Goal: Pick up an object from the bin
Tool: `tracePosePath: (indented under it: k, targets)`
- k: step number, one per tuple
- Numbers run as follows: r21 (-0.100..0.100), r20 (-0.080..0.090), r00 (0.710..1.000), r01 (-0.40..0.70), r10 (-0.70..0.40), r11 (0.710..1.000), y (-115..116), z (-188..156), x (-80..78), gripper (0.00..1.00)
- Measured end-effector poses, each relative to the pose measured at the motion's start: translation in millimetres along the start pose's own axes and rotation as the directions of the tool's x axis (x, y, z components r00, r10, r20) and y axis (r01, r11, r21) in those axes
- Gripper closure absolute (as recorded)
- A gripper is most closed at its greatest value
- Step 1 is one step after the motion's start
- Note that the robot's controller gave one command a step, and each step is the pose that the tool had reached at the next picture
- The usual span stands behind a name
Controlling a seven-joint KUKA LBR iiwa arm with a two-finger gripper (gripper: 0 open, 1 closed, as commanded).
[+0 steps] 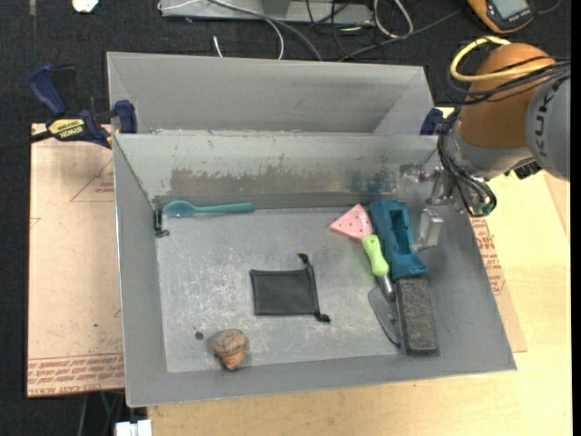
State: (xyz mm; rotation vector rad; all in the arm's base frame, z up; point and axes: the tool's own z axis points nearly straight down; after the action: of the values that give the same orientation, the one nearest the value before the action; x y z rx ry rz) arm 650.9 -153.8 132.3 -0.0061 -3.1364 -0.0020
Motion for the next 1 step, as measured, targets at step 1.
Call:
tracePosePath:
  k: [1]
  targets:
    - [0.002, 0.008, 1.000, 0.003, -0.003, 1.000, 0.4, -5.3, -2.1, 0.00]
